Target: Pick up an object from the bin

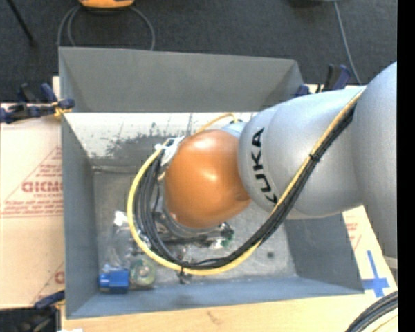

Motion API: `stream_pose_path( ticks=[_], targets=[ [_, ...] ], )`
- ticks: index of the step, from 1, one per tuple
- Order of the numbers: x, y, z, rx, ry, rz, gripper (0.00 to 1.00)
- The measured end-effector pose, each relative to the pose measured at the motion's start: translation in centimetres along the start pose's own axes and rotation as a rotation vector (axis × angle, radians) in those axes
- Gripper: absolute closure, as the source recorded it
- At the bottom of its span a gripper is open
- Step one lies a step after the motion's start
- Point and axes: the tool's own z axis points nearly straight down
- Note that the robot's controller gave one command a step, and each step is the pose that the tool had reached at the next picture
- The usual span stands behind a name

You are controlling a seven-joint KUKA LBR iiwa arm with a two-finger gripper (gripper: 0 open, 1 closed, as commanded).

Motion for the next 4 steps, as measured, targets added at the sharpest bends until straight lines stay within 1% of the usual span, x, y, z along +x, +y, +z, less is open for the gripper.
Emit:
stream_pose_path(
  ticks=[1,2,3,4],
  targets=[
    [-2.0,0.3,2.9,0.017,-0.017,-0.034,0.0],
    [3.8,-5.2,2.3,0.006,-0.001,-0.126,0.0],
    [0.7,-7.5,6.7,0.004,-0.007,0.181,0.0],
    [0.7,-7.6,6.6,0.004,-0.008,0.183,1.0]
  ],
)
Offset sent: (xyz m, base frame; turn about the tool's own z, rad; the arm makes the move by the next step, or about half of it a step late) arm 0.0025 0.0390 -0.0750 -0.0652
